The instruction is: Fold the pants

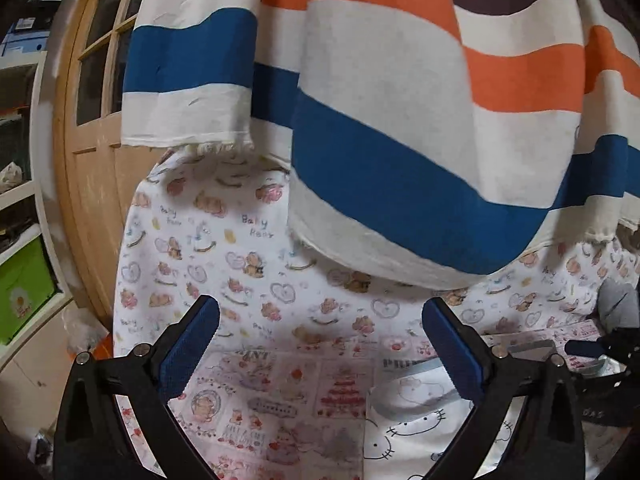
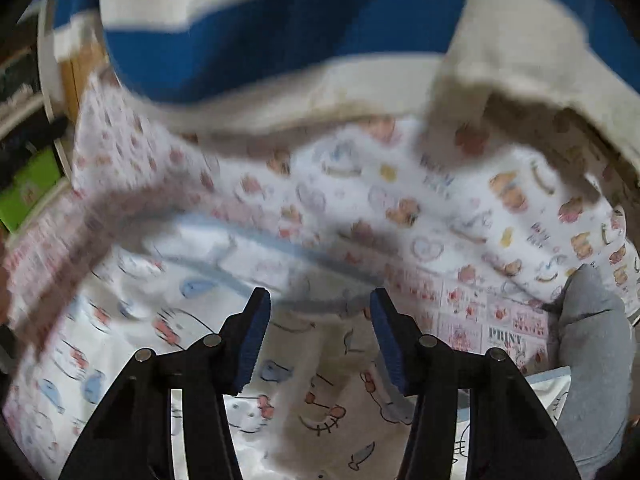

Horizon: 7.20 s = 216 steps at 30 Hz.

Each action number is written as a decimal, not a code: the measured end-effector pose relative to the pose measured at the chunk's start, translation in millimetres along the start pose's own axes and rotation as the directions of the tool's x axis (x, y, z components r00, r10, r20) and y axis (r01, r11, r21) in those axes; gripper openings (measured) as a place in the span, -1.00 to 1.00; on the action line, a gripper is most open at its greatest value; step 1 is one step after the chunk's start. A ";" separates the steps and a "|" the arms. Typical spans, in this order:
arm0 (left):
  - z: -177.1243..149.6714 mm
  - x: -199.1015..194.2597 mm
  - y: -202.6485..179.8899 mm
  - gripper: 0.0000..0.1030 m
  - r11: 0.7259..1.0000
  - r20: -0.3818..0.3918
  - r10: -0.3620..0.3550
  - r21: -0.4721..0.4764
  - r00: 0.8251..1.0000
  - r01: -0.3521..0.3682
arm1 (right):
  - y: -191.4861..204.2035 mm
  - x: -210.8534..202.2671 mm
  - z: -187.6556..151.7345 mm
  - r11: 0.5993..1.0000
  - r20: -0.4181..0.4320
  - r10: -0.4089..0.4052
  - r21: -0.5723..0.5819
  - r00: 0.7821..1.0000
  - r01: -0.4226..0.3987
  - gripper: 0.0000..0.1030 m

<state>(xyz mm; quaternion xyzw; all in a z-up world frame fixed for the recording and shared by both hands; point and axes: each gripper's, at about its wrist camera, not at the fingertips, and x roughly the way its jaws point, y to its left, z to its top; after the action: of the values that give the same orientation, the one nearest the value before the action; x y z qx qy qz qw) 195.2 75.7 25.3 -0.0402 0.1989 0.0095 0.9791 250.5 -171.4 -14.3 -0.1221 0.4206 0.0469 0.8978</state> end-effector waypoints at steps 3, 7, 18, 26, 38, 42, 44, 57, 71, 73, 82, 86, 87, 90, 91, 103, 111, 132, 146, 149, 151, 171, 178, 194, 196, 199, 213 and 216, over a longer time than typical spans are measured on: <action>-0.8 -1.5 -5.7 0.96 0.998 0.023 0.048 0.043 0.999 -0.049 | -4.7 17.1 -2.6 1.000 -0.056 -0.014 0.007 0.998 0.014 0.04; -2.4 0.7 -8.5 0.96 0.997 0.015 0.052 0.051 0.999 -0.052 | -11.5 28.6 -3.6 0.999 -0.076 -0.042 0.009 0.996 0.043 0.02; -8.3 4.4 -16.6 0.96 0.994 0.011 0.049 0.094 0.999 -0.049 | -58.1 22.7 -6.5 0.973 0.021 -0.163 0.168 0.986 0.157 -0.99; -11.5 7.7 -20.5 0.96 0.993 0.000 0.047 0.106 0.999 -0.047 | -63.1 -1.9 -4.8 0.976 0.071 0.157 0.140 0.985 -0.166 -0.77; -12.9 8.0 -22.1 0.96 0.992 -0.001 0.043 0.118 0.999 -0.043 | -31.5 40.1 -18.5 0.988 -0.069 0.122 0.101 0.990 -0.115 -0.62; -15.4 9.7 -24.3 0.96 0.989 -0.001 0.052 0.136 0.999 -0.052 | -37.1 39.3 -20.9 0.987 -0.012 0.044 0.154 0.999 -0.042 -0.93; -16.1 10.2 -24.9 0.96 0.989 -0.003 0.052 0.141 0.999 -0.051 | -41.9 34.2 -22.3 0.985 0.022 -0.003 0.172 1.000 -0.001 -0.94; -29.4 38.3 -40.4 0.96 0.983 -0.189 -0.102 0.129 0.977 0.128 | -74.2 60.0 -29.2 0.956 -0.121 -0.157 0.230 0.980 0.181 -0.94; -39.5 115.8 -80.0 -0.93 0.980 -0.531 -0.179 -0.017 0.828 0.201 | -98.2 41.7 -28.9 0.968 -0.090 -0.069 0.235 0.994 0.088 -0.94; -31.9 108.7 -73.3 -0.95 0.982 -0.486 -0.183 -0.051 0.854 0.182 | -96.0 35.4 -27.6 0.970 -0.054 -0.038 0.239 0.998 0.050 -0.94; -2.1 80.1 -51.0 -0.94 0.999 -0.346 -0.037 0.019 0.937 0.046 | -73.2 34.2 -24.6 0.966 0.066 0.041 0.253 0.997 -0.056 -0.94; -11.4 97.4 -43.1 -0.94 0.999 -0.369 0.025 0.048 0.929 -0.008 | -63.7 43.4 -28.5 0.973 0.067 0.047 0.221 0.997 -0.061 -0.93; -15.9 101.7 -40.5 -0.94 0.999 -0.377 0.038 0.047 0.925 -0.022 | -61.9 43.4 -29.0 0.977 0.067 0.037 0.209 0.997 -0.050 -0.93; -23.8 108.6 -30.9 -0.94 0.998 -0.381 0.059 0.046 0.923 -0.044 | -61.7 41.2 -29.3 0.981 0.074 -0.003 0.194 0.997 -0.011 -0.93; -25.4 109.3 -28.0 -0.94 0.998 -0.383 0.054 0.041 0.922 -0.041 | -63.7 40.4 -29.0 0.979 0.077 0.001 0.203 0.997 -0.017 -0.92; -5.2 73.0 -26.1 0.11 0.993 -0.243 0.083 0.102 0.966 -0.060 | -85.4 7.7 -22.2 0.967 0.176 -0.028 0.253 0.984 -0.018 -0.09; 13.8 -35.7 -14.6 0.22 0.996 -0.038 0.022 0.091 0.999 -0.018 | -71.1 -91.6 -13.6 0.971 0.393 -0.046 0.235 0.918 -0.052 0.04; -38.1 -269.5 19.6 0.92 0.997 0.366 -0.066 0.054 0.928 0.049 | 47.4 -277.9 -153.3 0.987 0.642 0.008 0.119 0.766 -0.110 0.05; -93.0 -293.7 5.8 0.98 0.992 0.344 -0.061 0.124 0.937 0.019 | 59.9 -259.5 -241.6 0.979 0.574 -0.071 0.196 0.816 -0.053 0.05; -106.3 -289.0 6.4 0.98 0.995 0.312 -0.057 0.096 0.948 0.029 | 57.8 -260.3 -255.7 0.983 0.561 -0.082 0.180 0.824 -0.025 0.05; -114.6 -286.0 6.7 0.98 0.997 0.294 -0.044 0.077 0.955 0.022 | 61.5 -258.3 -263.6 0.985 0.551 -0.052 0.165 0.833 -0.049 0.05; -135.8 -275.1 38.4 0.98 0.998 0.223 0.051 0.031 0.974 -0.059 | 181.4 -200.6 -272.9 0.938 0.362 0.347 -0.131 0.865 -0.321 -0.50; -139.9 -267.8 42.9 0.98 0.998 0.200 0.053 0.030 0.978 -0.060 | 190.1 -185.2 -272.3 0.956 0.326 0.291 -0.137 0.899 -0.260 -0.50; -139.4 -268.9 37.3 0.98 0.998 0.200 0.045 0.035 0.979 -0.053 | 200.9 -190.2 -272.6 0.947 0.325 0.313 -0.182 0.893 -0.266 -0.83; -138.6 -269.2 34.6 0.98 0.998 0.202 0.044 0.040 0.978 -0.054 | 196.2 -190.7 -271.4 0.939 0.319 0.341 -0.158 0.884 -0.305 -0.83; -138.3 -269.9 29.0 0.98 0.997 0.199 0.041 0.053 0.979 -0.052 | 180.4 -190.7 -270.1 0.929 0.333 0.368 -0.093 0.868 -0.358 -0.82; -97.6 -258.3 -30.9 0.98 0.978 0.200 -0.133 0.186 0.971 0.095 | 18.8 -254.4 -263.3 0.968 0.541 0.035 0.192 0.840 -0.164 -0.58; -71.4 -235.9 -57.2 0.98 0.957 0.131 -0.216 0.225 0.967 0.184 | -29.3 -260.3 -252.3 0.955 0.546 -0.062 0.277 0.836 -0.110 -0.58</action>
<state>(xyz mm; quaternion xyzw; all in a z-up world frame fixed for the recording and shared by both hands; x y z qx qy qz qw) -47.8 12.2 56.2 0.0448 0.1175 -0.1079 0.9862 -98.8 -260.2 35.0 0.0380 0.1495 0.0277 0.9876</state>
